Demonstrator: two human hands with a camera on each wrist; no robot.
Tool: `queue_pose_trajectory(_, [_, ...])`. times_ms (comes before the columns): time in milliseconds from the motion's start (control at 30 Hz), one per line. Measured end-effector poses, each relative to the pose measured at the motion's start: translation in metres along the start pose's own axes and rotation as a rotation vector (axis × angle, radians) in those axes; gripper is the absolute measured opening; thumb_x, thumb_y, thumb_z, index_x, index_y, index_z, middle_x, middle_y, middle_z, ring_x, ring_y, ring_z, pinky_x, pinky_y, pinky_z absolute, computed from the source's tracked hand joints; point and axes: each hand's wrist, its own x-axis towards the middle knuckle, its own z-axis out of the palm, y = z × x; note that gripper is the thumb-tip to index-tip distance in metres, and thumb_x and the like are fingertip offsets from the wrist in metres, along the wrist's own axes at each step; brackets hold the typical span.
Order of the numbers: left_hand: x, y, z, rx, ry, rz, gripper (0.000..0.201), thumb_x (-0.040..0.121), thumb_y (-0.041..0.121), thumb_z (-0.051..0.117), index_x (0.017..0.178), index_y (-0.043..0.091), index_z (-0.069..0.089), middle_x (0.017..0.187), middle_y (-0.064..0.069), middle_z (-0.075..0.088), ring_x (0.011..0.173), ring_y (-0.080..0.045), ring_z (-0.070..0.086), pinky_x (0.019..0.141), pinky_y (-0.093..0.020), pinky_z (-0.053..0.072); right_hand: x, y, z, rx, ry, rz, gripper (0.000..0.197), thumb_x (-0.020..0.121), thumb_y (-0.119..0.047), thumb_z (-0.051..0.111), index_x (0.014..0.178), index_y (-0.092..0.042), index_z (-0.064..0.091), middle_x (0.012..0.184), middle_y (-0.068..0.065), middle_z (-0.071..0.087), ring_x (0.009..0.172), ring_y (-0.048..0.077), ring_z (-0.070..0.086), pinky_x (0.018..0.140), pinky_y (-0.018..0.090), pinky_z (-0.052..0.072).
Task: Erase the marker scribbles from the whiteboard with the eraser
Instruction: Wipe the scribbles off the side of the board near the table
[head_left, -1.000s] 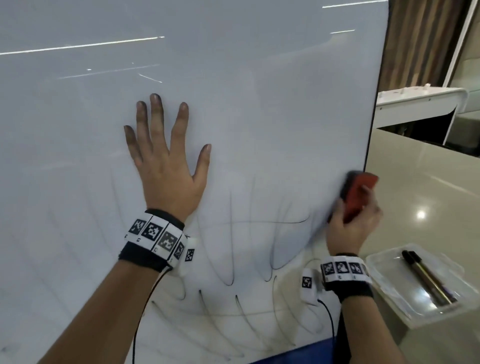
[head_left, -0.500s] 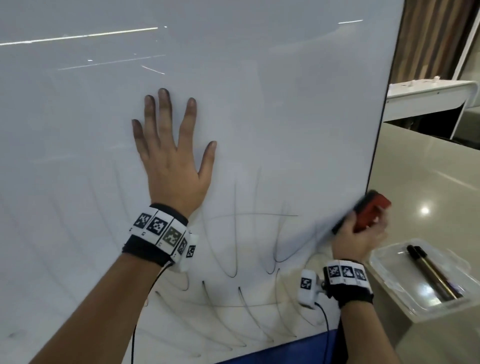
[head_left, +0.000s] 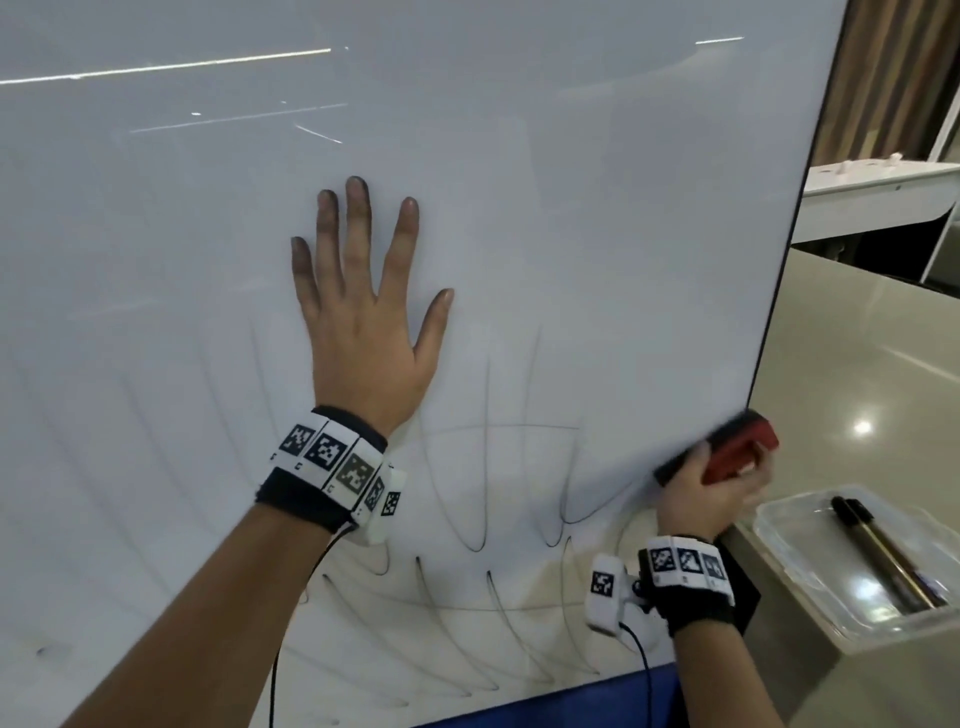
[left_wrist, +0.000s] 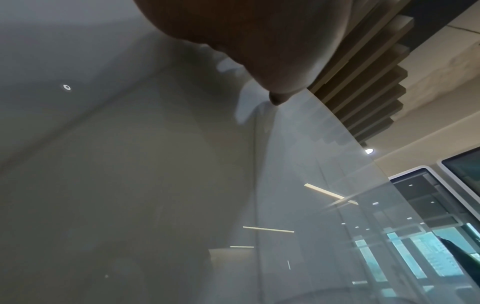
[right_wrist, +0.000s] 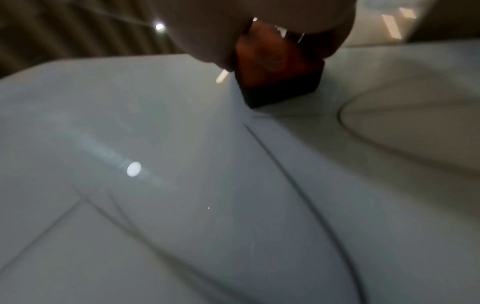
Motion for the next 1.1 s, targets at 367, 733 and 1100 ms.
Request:
queue_pose_trajectory(367, [-0.002, -0.005, -0.006, -0.016, -0.052, 0.034, 0.065, 0.106, 0.05, 0.04, 0.162, 0.024, 0.021, 0.17, -0.013, 0.01, 0.158, -0.033, 0.006, 0.127, -0.054, 0.008, -0.068, -0.063, 0.029, -0.181, -0.49, -0.836, 0.044, 0.088, -0.027, 0.065, 0.13, -0.021, 0.056, 0.129, 0.016, 0.044, 0.109, 0.03, 0.043, 0.094, 0.046, 0.045])
queue_pose_trajectory(733, [-0.019, -0.067, -0.056, -0.328, 0.008, -0.031, 0.048, 0.099, 0.025, 0.063, 0.145, 0.02, 0.051, 0.166, -0.011, 0.022, 0.155, -0.029, 0.018, 0.125, -0.046, 0.022, -0.115, -0.063, 0.043, -0.217, -0.498, -1.085, 0.045, 0.087, -0.017, 0.067, 0.128, -0.034, 0.059, 0.134, 0.013, 0.048, 0.115, 0.041, 0.047, 0.097, 0.051, 0.041])
queue_pose_trajectory(1100, [-0.059, -0.139, -0.049, -0.106, 0.079, -0.203, 0.057, 0.104, 0.042, 0.051, 0.156, 0.022, 0.036, 0.168, -0.013, 0.018, 0.156, -0.031, 0.015, 0.122, -0.049, 0.021, -0.051, -0.144, 0.073, 0.035, -0.192, -0.773, 0.047, 0.089, -0.02, 0.068, 0.135, -0.02, 0.061, 0.127, 0.023, 0.049, 0.111, 0.03, 0.046, 0.099, 0.034, 0.038])
